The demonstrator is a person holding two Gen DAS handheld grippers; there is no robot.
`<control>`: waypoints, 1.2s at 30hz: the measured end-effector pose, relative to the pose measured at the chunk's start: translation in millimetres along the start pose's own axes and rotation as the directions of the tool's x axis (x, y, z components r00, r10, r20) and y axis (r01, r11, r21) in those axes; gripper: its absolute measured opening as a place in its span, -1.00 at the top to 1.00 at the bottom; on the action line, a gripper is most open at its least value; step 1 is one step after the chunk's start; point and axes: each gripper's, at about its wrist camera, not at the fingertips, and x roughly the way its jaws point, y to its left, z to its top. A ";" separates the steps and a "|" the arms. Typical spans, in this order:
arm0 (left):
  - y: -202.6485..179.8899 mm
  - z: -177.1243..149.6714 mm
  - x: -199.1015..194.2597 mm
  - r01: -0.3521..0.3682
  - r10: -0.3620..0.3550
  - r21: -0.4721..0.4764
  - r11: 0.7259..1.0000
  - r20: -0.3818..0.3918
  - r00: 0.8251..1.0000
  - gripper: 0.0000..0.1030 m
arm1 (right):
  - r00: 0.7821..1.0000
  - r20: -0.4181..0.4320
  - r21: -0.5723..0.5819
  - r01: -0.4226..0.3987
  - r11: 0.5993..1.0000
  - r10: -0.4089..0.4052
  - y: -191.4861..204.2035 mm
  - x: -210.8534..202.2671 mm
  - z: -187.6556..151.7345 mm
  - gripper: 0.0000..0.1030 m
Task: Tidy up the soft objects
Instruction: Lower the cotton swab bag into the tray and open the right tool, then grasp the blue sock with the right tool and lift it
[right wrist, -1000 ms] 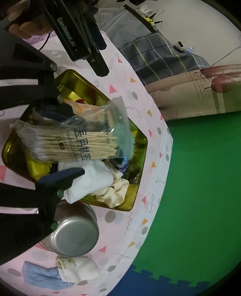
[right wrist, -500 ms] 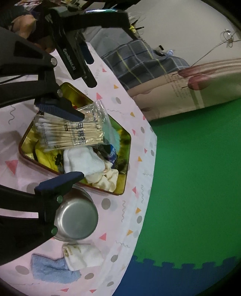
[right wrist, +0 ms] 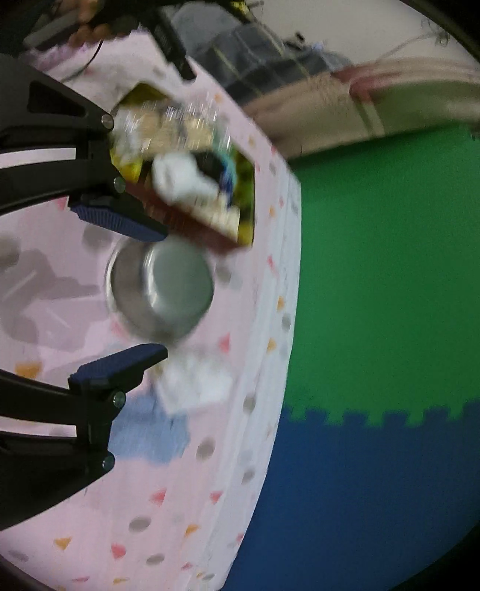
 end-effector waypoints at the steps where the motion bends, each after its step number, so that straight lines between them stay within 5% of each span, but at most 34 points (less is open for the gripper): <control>1: -0.4 -0.1 -0.2 -0.001 0.001 0.001 1.000 0.002 1.000 -0.65 | 1.000 -0.007 0.011 0.024 1.000 -0.024 -11.0 -0.4 -2.9 -0.15; 18: -11.2 -2.5 0.9 -0.018 0.018 0.065 0.998 0.009 1.000 -0.67 | 0.975 -0.110 0.066 0.202 0.977 -0.195 -96.8 49.3 -17.5 -0.17; 32: -39.1 -9.7 -4.4 -0.057 0.051 0.174 0.983 0.034 0.998 -0.68 | 0.980 -0.111 0.108 0.178 0.978 -0.166 -109.6 74.9 -34.0 -0.15; 34: -46.3 -10.2 -9.6 -0.054 0.047 0.195 0.979 0.041 0.998 -0.68 | 0.983 -0.101 0.106 0.163 0.981 -0.153 -109.5 73.8 -35.4 0.00; 36: -53.9 -9.5 -16.6 -0.046 0.036 0.214 0.976 0.051 0.998 -0.68 | 0.987 -0.095 0.103 0.140 0.985 -0.130 -108.7 71.3 -36.2 0.38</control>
